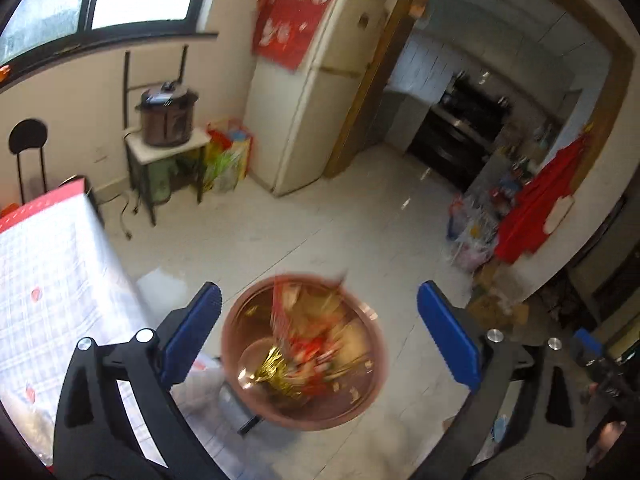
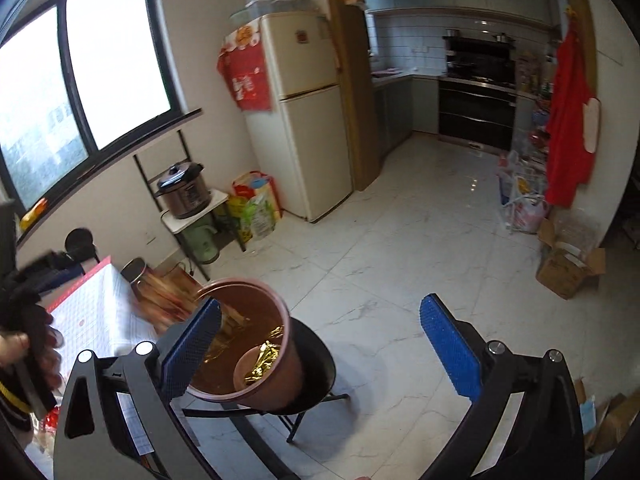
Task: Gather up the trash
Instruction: 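Move the left tool over the bin and release the red-gold paper, then return both tools to the table above the remaining trash, then grasp the clear plastic tray with the left tool while the right tool grasps the red can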
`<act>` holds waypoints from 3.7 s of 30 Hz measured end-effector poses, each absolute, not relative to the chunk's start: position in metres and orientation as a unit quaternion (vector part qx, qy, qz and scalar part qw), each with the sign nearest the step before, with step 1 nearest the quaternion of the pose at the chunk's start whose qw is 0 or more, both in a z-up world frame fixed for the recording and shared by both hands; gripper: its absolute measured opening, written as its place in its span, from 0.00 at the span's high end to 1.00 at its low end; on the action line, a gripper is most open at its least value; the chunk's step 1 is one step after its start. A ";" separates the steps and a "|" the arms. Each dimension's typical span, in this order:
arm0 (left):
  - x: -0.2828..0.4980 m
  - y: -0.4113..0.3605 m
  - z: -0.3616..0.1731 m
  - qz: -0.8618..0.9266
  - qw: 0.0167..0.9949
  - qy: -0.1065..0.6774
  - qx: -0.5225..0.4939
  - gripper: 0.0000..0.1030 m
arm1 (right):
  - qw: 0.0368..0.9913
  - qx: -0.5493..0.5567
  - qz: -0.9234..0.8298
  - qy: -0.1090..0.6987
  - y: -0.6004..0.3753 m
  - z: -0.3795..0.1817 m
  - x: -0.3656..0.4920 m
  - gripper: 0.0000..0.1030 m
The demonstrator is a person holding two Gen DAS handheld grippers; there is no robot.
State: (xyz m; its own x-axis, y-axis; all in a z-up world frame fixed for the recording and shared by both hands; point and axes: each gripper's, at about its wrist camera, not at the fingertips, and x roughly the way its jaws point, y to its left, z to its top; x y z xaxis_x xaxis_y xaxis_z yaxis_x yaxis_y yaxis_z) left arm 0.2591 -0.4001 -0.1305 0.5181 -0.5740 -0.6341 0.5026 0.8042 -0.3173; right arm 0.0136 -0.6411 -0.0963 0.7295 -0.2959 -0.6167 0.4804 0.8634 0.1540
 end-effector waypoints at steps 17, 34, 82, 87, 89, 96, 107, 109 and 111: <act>0.182 -0.160 -0.088 -0.103 0.928 0.353 -0.053 0.06 | 0.931 0.150 -0.142 0.301 -0.581 -0.093 0.041 0.05; -0.017 0.169 -0.097 0.187 0.915 0.320 -0.158 0.06 | 0.927 0.031 0.108 0.357 -0.279 -0.096 0.098 0.05; 0.141 0.155 -0.257 -0.144 0.842 0.472 -0.216 0.34 | 0.850 -0.030 0.165 0.500 -0.115 -0.240 0.088 0.05; 0.144 0.151 -0.262 -0.152 0.834 0.482 -0.223 0.29 | 0.844 -0.016 0.170 0.508 -0.115 -0.246 0.095 0.05; 0.145 0.153 -0.263 -0.154 0.830 0.485 -0.228 0.29 | 0.840 -0.014 0.176 0.513 -0.112 -0.249 0.098 0.05; 0.154 0.142 -0.267 -0.161 0.822 0.498 -0.227 0.26 | 0.830 -0.015 0.194 0.523 -0.101 -0.257 0.101 0.05; 0.169 0.115 -0.275 -0.159 0.815 0.522 -0.195 0.36 | 0.825 -0.021 0.206 0.526 -0.096 -0.260 0.107 0.05; 0.166 0.112 -0.273 -0.166 0.815 0.520 -0.193 0.43 | 0.826 -0.020 0.207 0.525 -0.097 -0.258 0.108 0.05; 0.164 0.114 -0.270 -0.173 0.813 0.516 -0.205 0.48 | 0.825 -0.016 0.210 0.524 -0.098 -0.256 0.109 0.05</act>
